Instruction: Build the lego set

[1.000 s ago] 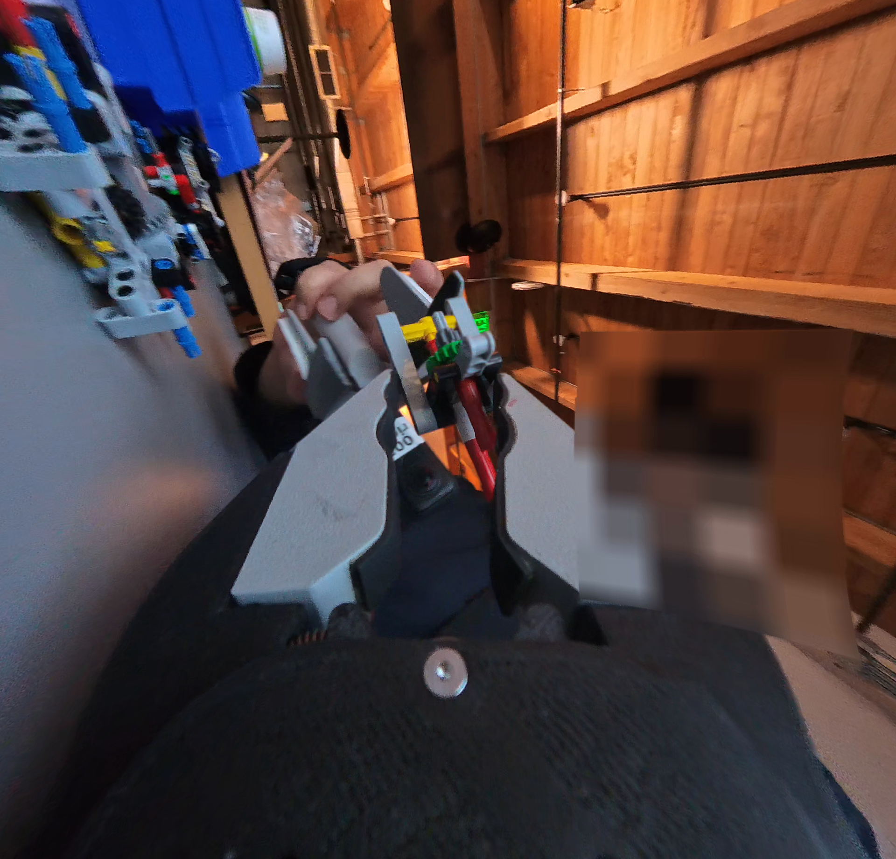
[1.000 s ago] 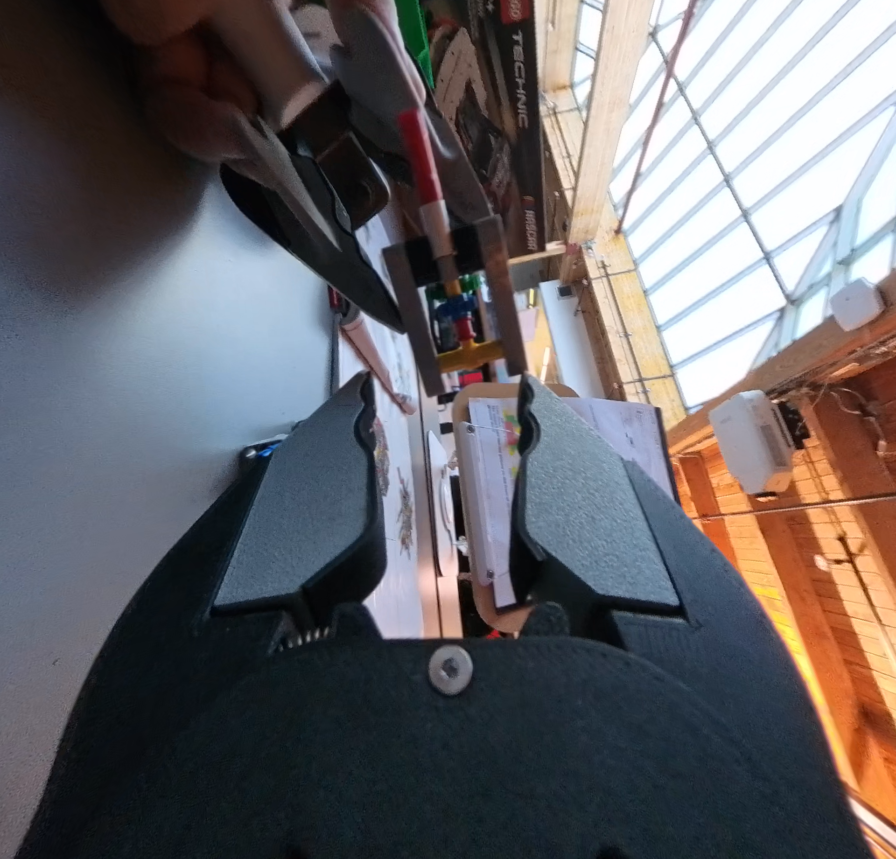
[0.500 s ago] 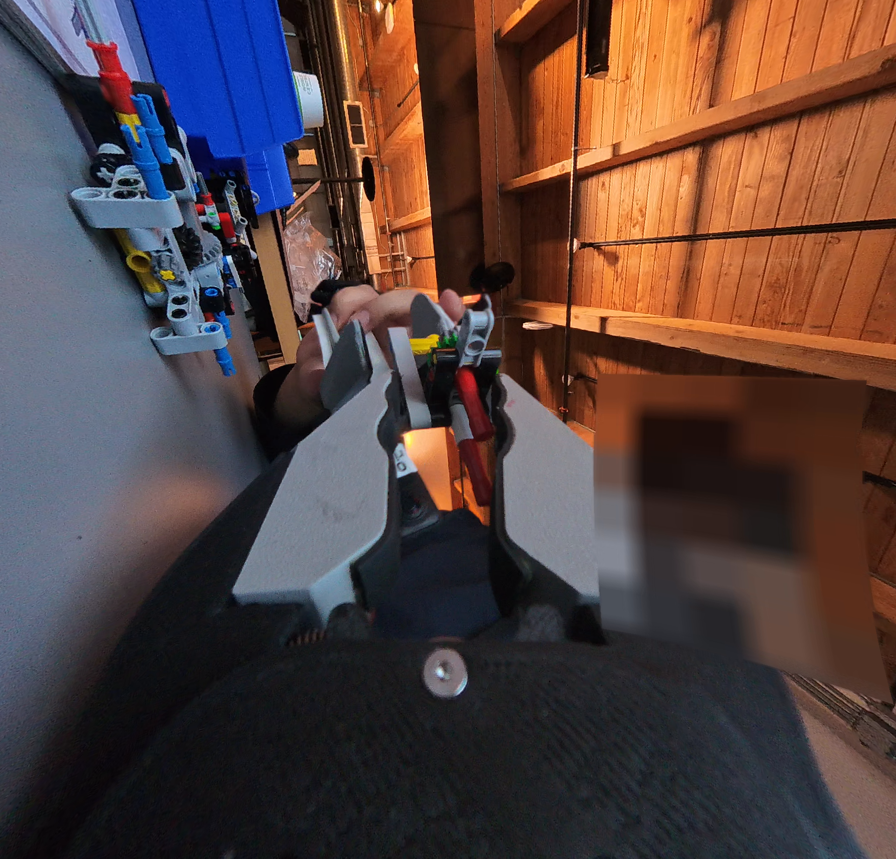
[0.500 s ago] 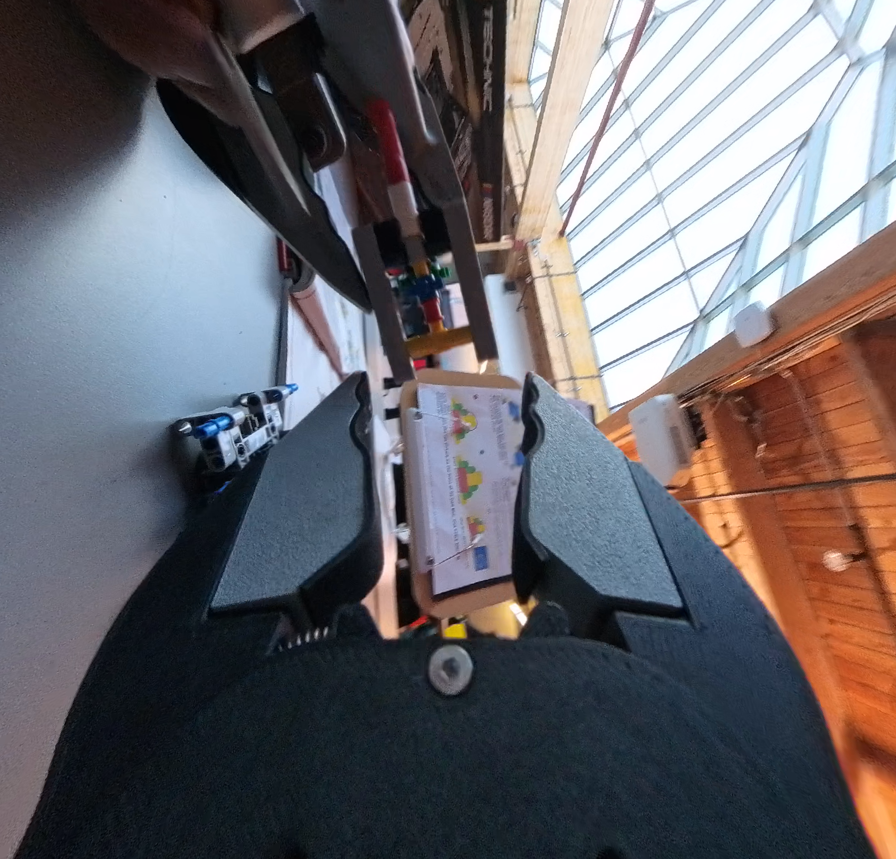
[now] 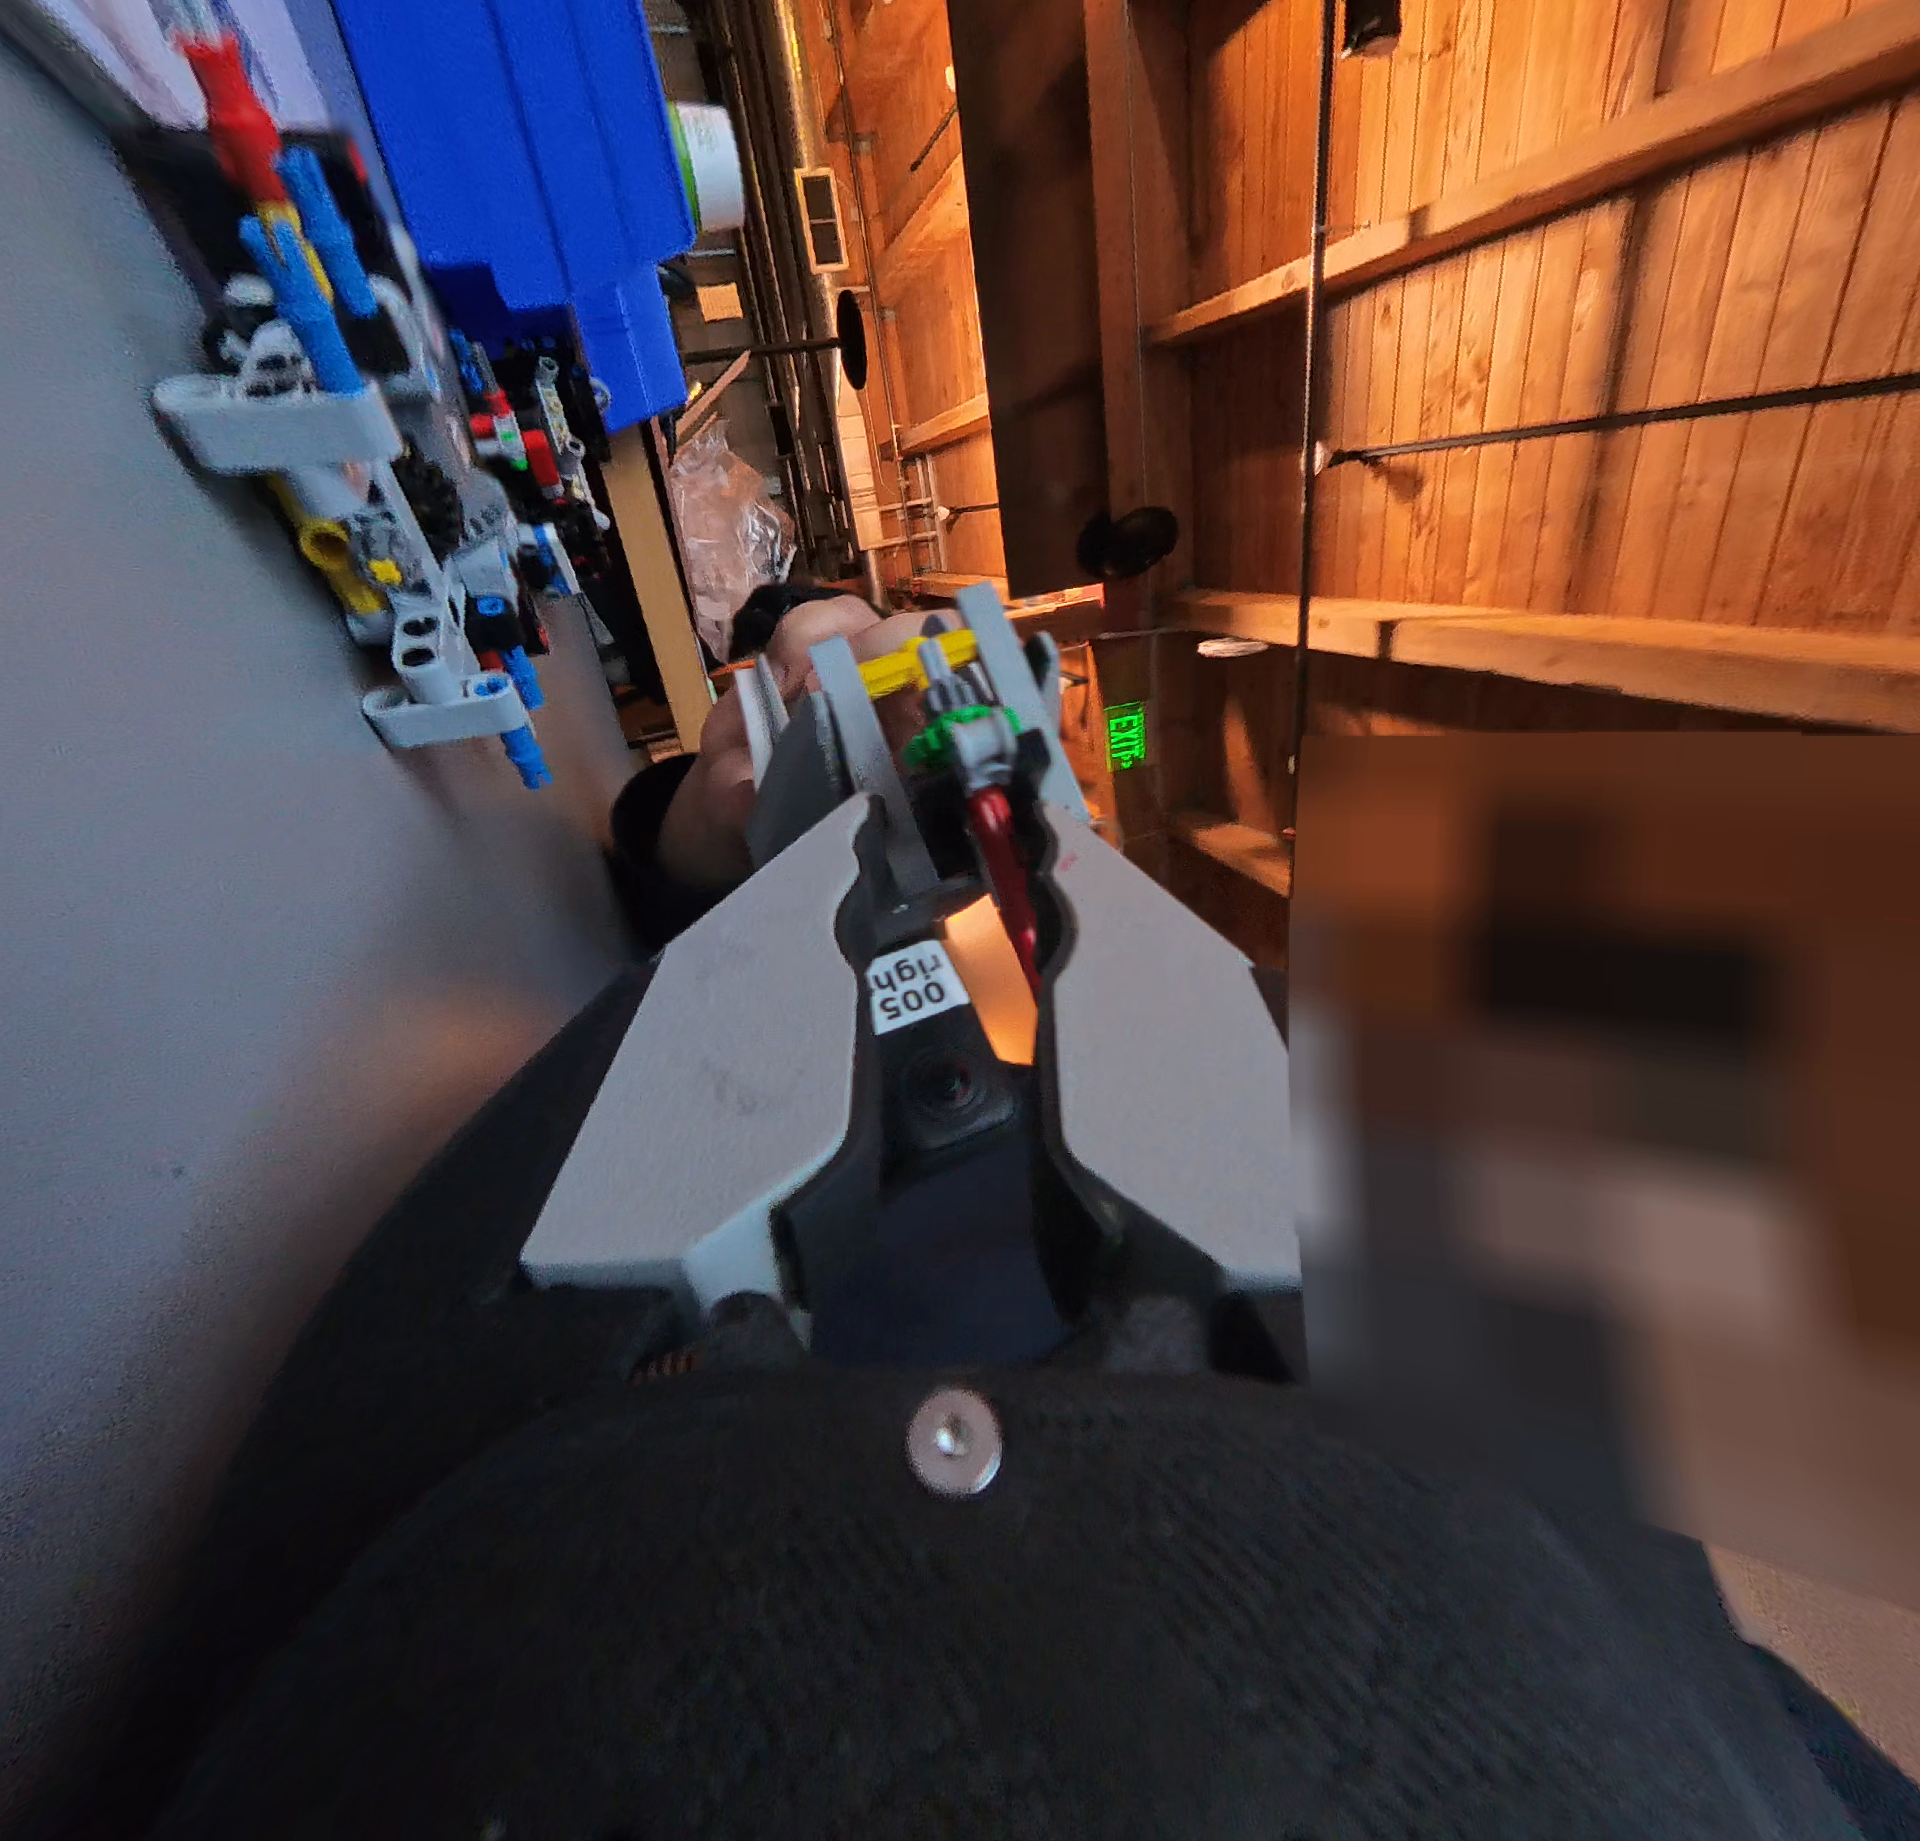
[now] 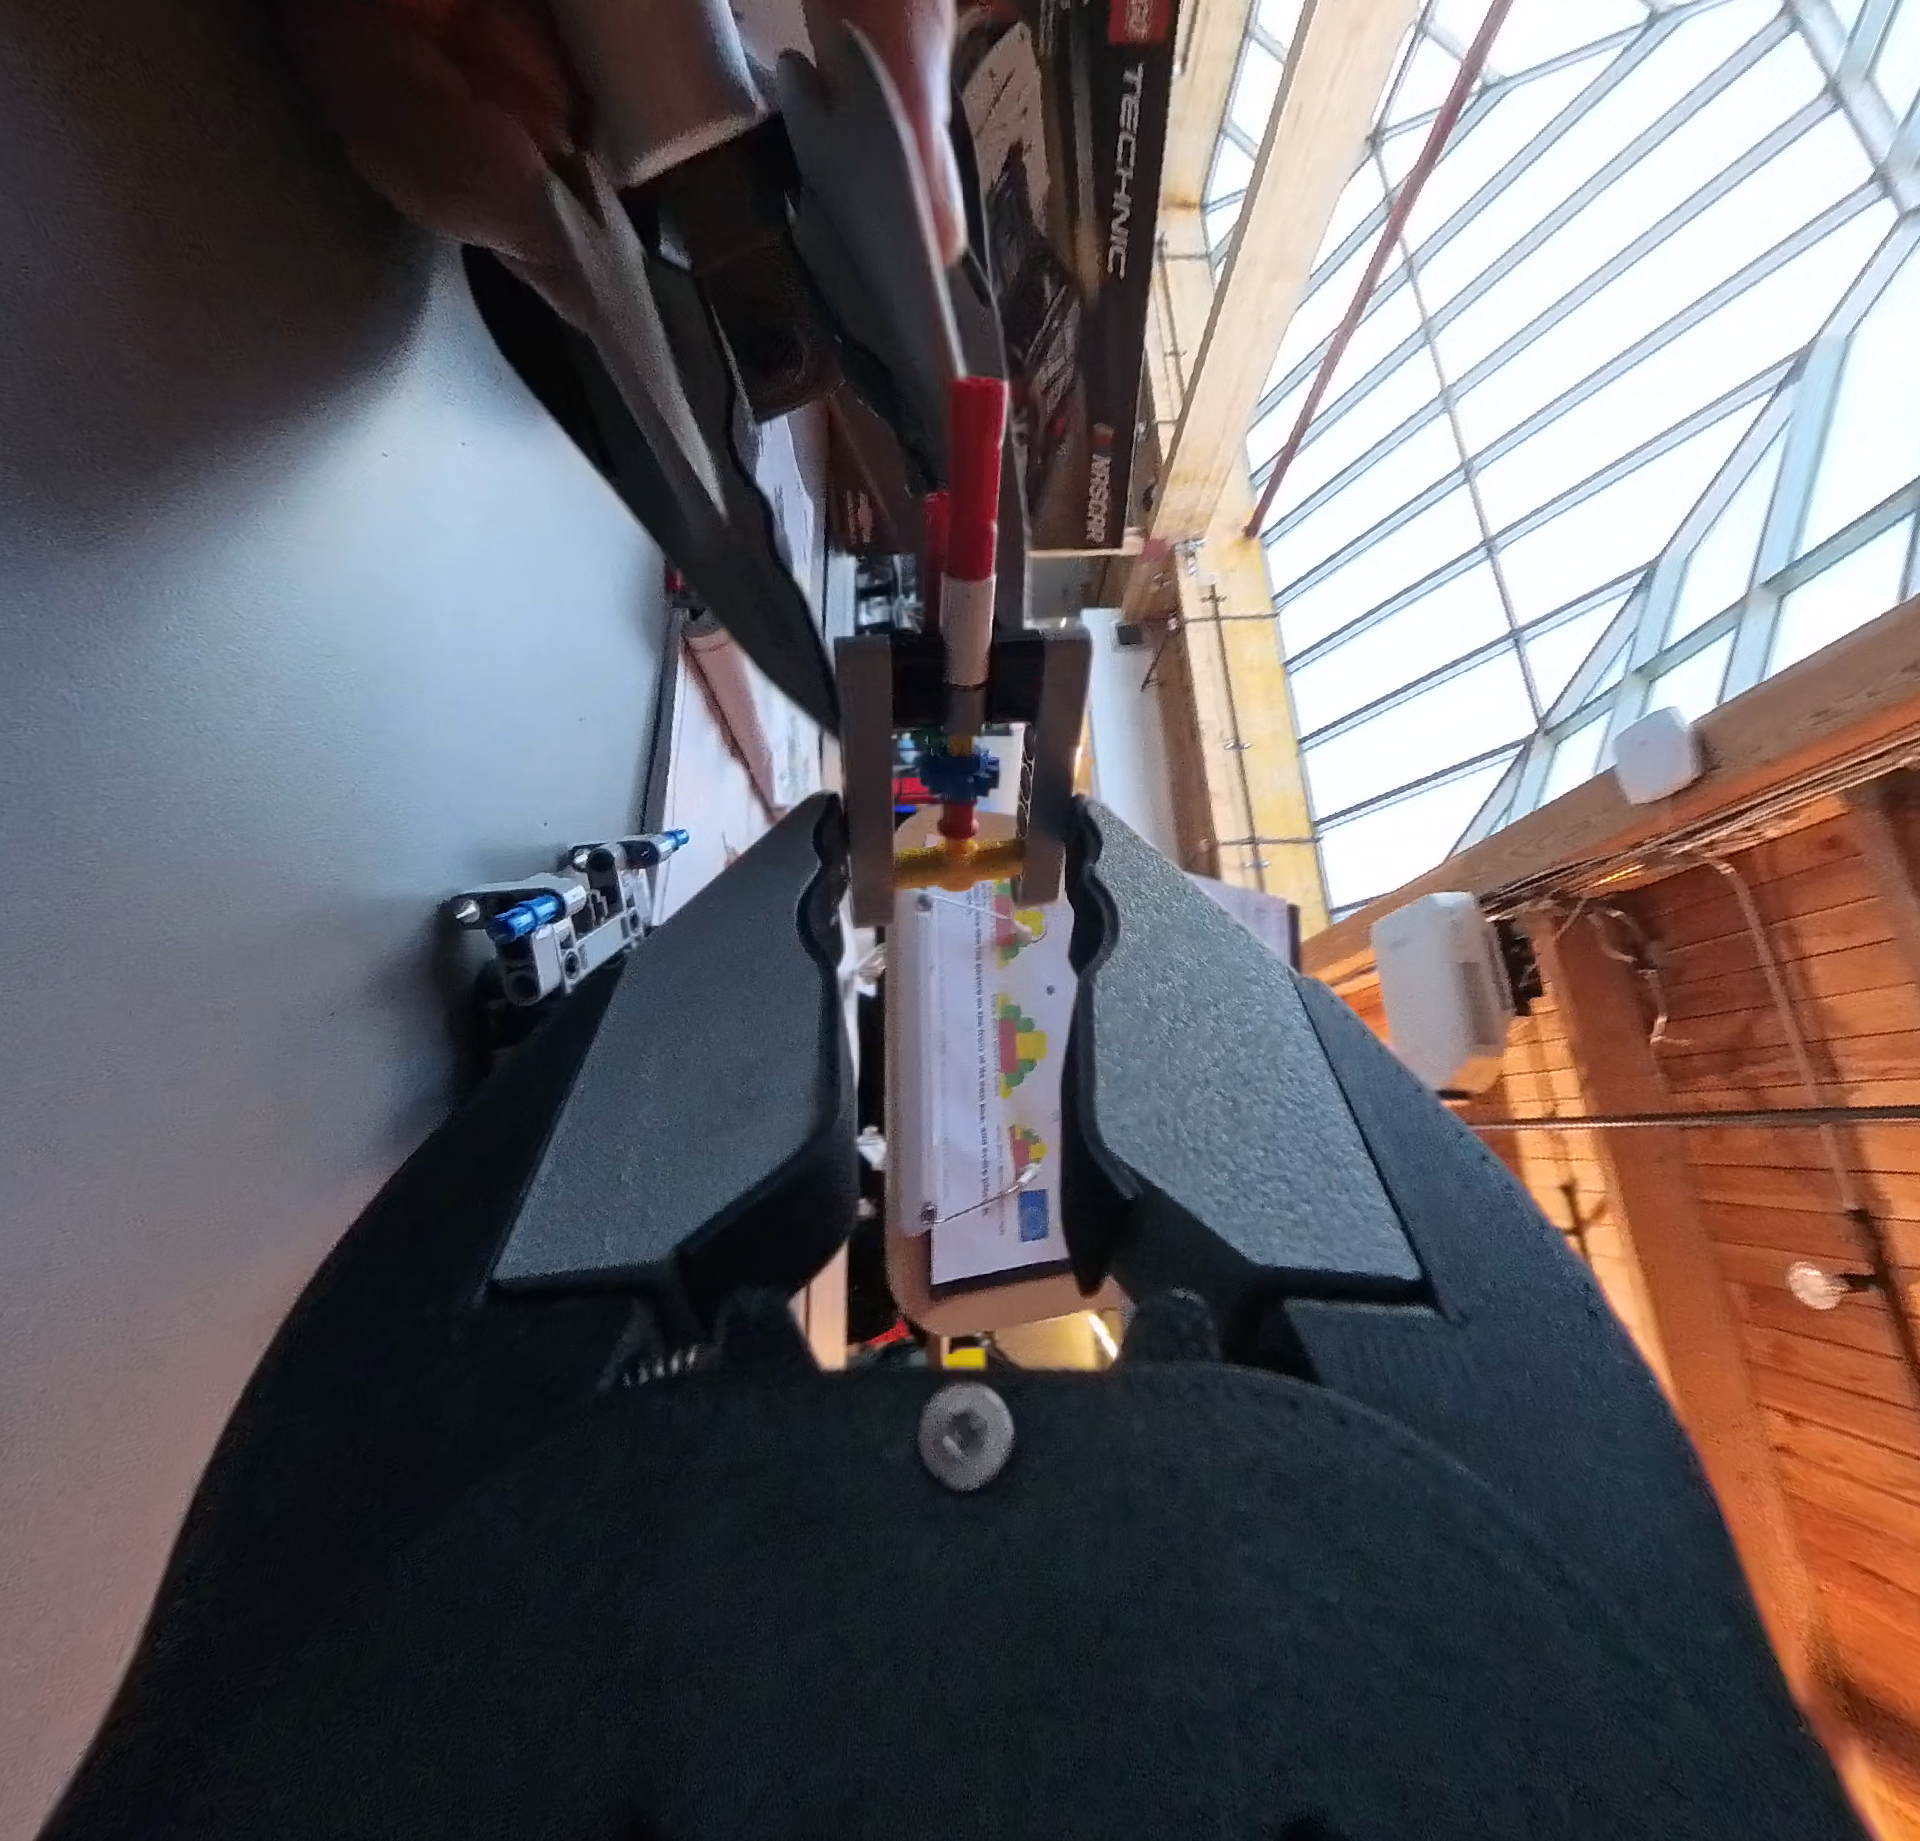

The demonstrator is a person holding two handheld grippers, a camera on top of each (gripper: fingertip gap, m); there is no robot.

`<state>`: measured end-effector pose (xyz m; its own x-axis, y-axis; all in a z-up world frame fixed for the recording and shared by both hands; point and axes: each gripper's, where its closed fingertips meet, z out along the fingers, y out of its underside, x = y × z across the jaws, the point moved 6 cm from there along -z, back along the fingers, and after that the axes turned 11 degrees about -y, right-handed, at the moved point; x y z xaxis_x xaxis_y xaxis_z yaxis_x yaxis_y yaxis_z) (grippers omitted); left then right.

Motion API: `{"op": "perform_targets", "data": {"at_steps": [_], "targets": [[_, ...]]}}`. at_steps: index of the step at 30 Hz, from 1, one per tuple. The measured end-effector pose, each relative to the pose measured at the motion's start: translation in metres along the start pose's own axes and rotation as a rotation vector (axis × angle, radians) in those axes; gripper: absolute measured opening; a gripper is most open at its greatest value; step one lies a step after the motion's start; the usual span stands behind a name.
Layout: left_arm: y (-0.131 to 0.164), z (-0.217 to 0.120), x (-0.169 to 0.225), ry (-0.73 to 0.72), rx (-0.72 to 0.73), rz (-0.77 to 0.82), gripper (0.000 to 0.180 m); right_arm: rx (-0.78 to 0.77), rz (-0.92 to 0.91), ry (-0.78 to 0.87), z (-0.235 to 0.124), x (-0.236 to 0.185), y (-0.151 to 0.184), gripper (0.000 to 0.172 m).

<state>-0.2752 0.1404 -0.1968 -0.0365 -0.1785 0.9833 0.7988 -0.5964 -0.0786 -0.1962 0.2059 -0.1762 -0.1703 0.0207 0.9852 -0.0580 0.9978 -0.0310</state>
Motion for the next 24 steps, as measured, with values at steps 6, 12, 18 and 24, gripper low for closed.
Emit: {"op": "perform_targets", "data": {"at_steps": [6,12,18,24], "targets": [[-0.012,-0.027,0.013,-0.250,-0.040,0.363,0.029,-0.003,0.290,-0.190,0.003,0.000,0.023,0.039],[-0.012,-0.023,0.049,-0.847,-0.148,1.311,0.089,-0.036,0.473,-0.406,0.007,-0.009,0.040,0.040],[0.009,0.031,0.052,-1.006,-0.328,2.059,0.072,-0.021,0.544,-0.502,0.007,-0.009,0.036,0.039],[0.007,0.052,0.029,-1.006,-0.391,2.165,0.054,0.000,0.580,-0.570,0.004,-0.008,0.034,0.039]]}}
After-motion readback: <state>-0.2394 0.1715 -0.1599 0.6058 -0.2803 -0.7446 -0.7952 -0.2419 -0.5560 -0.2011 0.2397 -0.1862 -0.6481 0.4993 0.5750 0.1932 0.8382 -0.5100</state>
